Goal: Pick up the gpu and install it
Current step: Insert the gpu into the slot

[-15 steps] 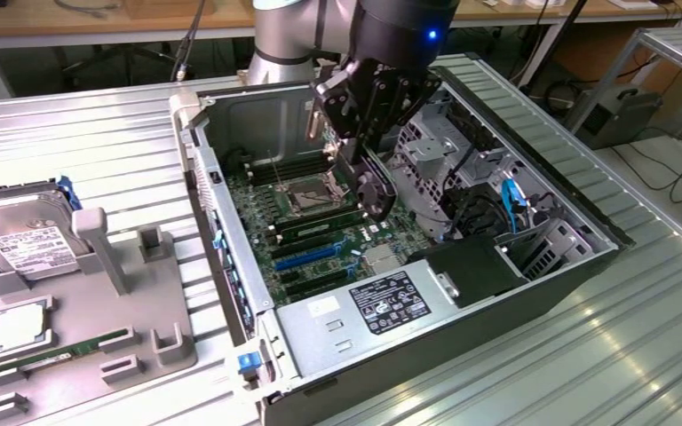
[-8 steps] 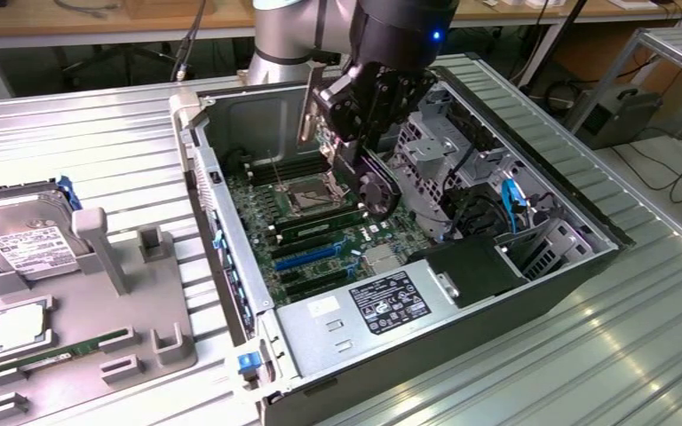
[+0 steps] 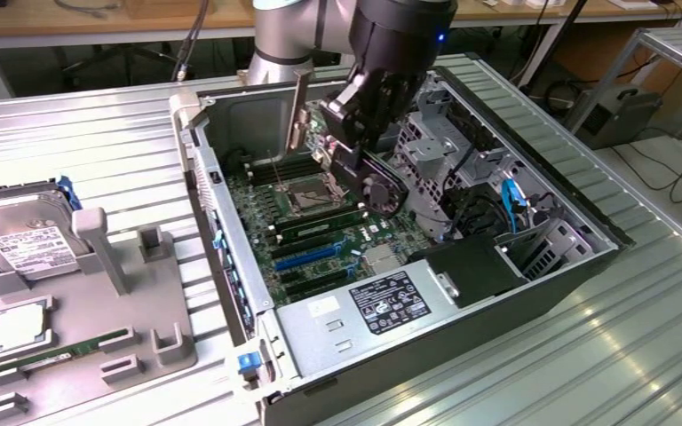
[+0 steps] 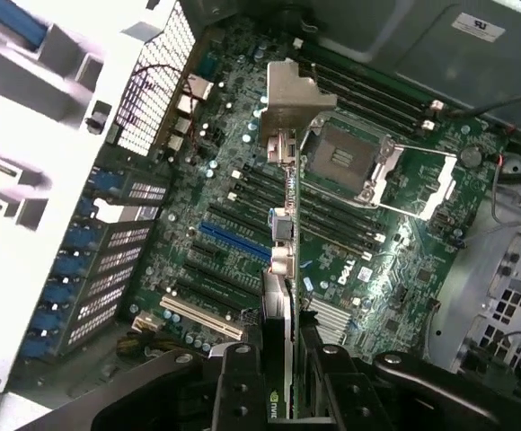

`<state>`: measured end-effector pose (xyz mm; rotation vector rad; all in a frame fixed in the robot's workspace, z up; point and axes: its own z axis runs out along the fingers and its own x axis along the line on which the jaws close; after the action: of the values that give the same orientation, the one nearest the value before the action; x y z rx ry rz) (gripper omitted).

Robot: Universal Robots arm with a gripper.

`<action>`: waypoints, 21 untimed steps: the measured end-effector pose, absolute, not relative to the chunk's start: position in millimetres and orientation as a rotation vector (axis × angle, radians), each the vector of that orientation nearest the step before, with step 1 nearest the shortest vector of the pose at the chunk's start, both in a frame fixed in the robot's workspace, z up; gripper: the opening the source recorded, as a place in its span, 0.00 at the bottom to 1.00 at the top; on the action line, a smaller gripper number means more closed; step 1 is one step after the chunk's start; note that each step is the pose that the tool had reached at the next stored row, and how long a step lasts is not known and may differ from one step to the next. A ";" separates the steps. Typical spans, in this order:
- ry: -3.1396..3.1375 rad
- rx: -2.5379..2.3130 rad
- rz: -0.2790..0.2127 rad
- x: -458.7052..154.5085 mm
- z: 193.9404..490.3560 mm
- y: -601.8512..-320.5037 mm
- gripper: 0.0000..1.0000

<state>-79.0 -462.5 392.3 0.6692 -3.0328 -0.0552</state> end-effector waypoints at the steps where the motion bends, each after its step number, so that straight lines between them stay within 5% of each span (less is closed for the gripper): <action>1: -3.025 0.703 -0.055 -79.0 392.0 -462.5 0.26; 21: -2.771 1.389 -0.041 -79.0 382.8 -462.5 0.26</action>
<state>-79.0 -462.5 382.8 1.3890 -2.7715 -0.0409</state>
